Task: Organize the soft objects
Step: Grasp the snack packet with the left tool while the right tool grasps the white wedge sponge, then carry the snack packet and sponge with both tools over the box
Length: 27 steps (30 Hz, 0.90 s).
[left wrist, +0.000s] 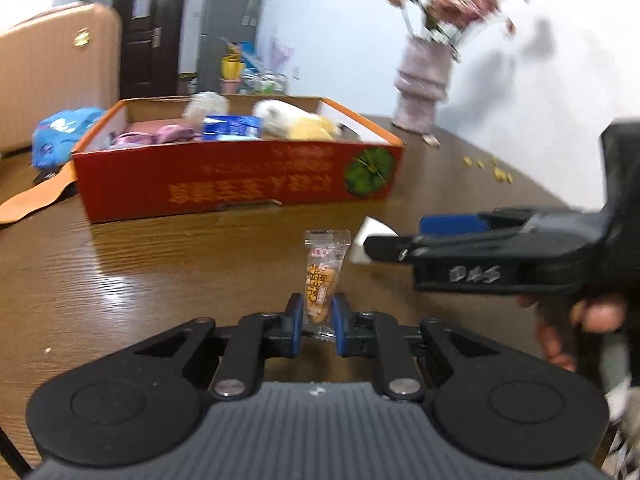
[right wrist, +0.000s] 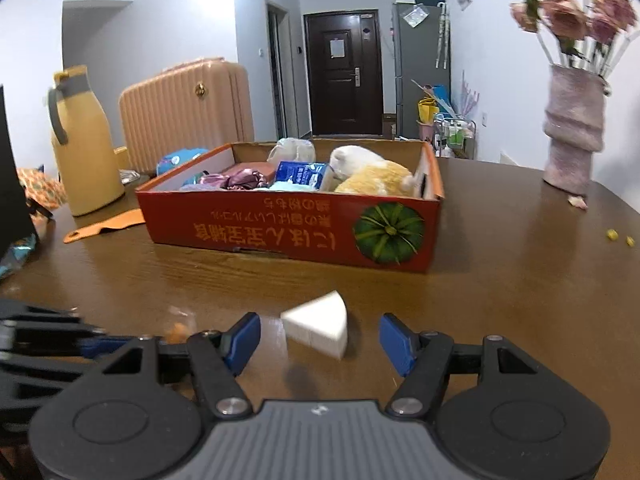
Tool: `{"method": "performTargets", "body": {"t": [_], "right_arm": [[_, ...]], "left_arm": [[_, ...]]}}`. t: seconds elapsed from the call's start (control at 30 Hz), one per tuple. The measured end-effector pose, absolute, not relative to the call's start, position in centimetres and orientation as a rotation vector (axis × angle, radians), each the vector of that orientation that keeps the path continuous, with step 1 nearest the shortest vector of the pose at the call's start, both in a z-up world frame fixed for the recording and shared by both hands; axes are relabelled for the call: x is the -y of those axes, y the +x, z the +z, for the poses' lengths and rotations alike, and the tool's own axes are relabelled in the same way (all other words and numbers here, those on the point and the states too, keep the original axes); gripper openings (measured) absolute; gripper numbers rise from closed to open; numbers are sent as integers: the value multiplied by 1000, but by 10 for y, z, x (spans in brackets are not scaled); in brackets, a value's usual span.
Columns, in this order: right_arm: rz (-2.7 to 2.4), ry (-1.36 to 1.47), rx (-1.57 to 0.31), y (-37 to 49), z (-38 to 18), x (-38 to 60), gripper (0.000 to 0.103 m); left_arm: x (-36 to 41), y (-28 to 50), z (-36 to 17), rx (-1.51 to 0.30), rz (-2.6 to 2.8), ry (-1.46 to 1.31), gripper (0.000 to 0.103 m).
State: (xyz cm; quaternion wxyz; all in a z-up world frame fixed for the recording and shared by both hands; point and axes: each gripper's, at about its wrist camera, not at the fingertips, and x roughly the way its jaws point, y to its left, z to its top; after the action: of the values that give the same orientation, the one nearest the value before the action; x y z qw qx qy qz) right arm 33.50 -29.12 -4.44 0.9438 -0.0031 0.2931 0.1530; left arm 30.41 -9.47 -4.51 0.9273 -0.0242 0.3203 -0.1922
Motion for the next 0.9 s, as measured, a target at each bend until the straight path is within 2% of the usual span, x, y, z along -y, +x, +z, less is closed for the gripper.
{"method": "performTargets", "body": {"t": [0.1,0.13,0.17,0.2,0.5,0.9], "right_arm": [[309,-18,-617,353,-51,280,61],[313,-16,-621,356,-53,279,56],[314,-10,-623,358,-55,278,40],[312,-11,-628,360,-57,278,38],[330,5,-601,342,-48,285,34],[334,65,-500,264,-12,321,34]], "left_arm": [[82,309,-41,-653,-359,-82,15],[79,310,-40,-651,-351,-82,15],[78,311,-40,-652,-345,-83,15],[76,312,-40,-654,-341,-83,15],[84,300,-31,-640,-352,-58,15],[111,244,5,-561,-403,-46,15]]}}
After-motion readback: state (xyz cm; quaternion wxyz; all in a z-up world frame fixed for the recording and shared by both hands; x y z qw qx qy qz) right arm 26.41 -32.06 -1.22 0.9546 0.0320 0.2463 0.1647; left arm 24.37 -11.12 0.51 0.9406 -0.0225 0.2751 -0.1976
